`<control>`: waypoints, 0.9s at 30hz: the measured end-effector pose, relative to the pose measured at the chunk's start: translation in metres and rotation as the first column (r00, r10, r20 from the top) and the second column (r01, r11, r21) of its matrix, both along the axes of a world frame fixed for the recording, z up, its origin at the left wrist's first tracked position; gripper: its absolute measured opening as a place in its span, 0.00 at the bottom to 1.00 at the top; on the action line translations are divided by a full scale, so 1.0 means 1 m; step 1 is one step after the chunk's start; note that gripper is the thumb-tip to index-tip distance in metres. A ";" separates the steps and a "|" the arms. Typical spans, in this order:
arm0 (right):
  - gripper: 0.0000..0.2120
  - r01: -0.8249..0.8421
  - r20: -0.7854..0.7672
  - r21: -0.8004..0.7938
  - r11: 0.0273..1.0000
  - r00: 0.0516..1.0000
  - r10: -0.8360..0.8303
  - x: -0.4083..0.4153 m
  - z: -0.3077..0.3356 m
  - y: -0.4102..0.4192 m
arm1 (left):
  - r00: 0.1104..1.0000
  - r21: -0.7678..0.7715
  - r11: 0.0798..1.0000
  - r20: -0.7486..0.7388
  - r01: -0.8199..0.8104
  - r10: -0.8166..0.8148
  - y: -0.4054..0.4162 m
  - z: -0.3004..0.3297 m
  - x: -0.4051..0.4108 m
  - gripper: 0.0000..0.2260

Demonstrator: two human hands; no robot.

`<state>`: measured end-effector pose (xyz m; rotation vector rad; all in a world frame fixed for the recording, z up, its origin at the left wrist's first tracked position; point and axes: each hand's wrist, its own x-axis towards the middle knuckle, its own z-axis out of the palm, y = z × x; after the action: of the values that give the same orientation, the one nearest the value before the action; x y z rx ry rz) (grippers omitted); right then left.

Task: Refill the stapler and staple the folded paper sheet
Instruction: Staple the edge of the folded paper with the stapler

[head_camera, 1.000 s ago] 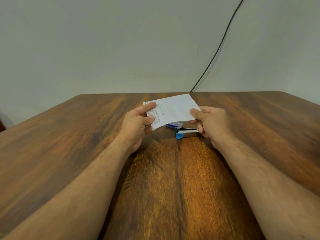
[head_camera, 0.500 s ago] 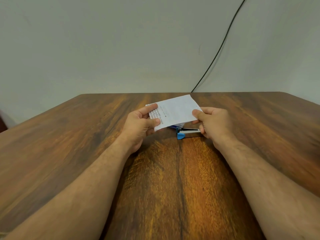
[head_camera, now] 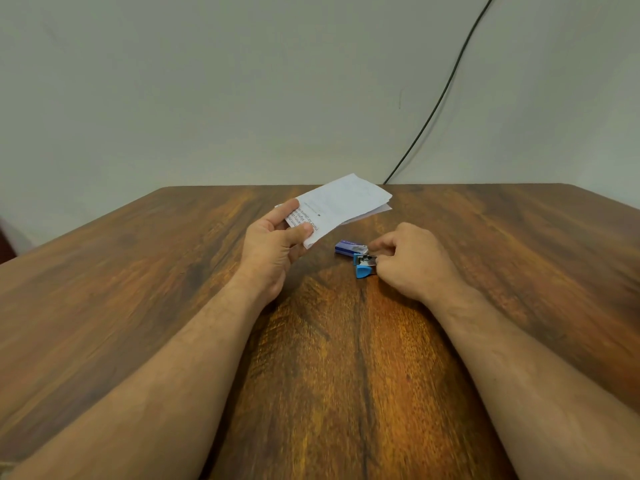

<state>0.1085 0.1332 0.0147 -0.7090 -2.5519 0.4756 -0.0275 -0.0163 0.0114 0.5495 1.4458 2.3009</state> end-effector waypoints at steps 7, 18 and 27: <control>0.24 -0.063 0.181 0.168 0.984 0.983 0.032 -0.001 0.004 -0.007 | 0.999 -0.007 0.999 -0.007 0.035 -0.035 -0.001 -0.001 0.001 0.25; 0.10 -0.267 -0.283 -0.221 0.938 0.938 0.201 -0.006 0.000 -0.017 | 0.999 -0.002 0.999 -0.014 0.038 -0.038 0.001 -0.004 -0.002 0.29; 0.08 -0.386 -0.387 -0.540 0.748 0.903 0.186 -0.010 0.001 -0.021 | 0.995 -0.004 0.997 -0.056 0.079 -0.079 0.004 -0.004 -0.004 0.35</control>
<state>0.0980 0.1125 0.0161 -0.3770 -2.1923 1.4456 -0.0312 -0.0123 0.0069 0.6632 1.4247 2.2394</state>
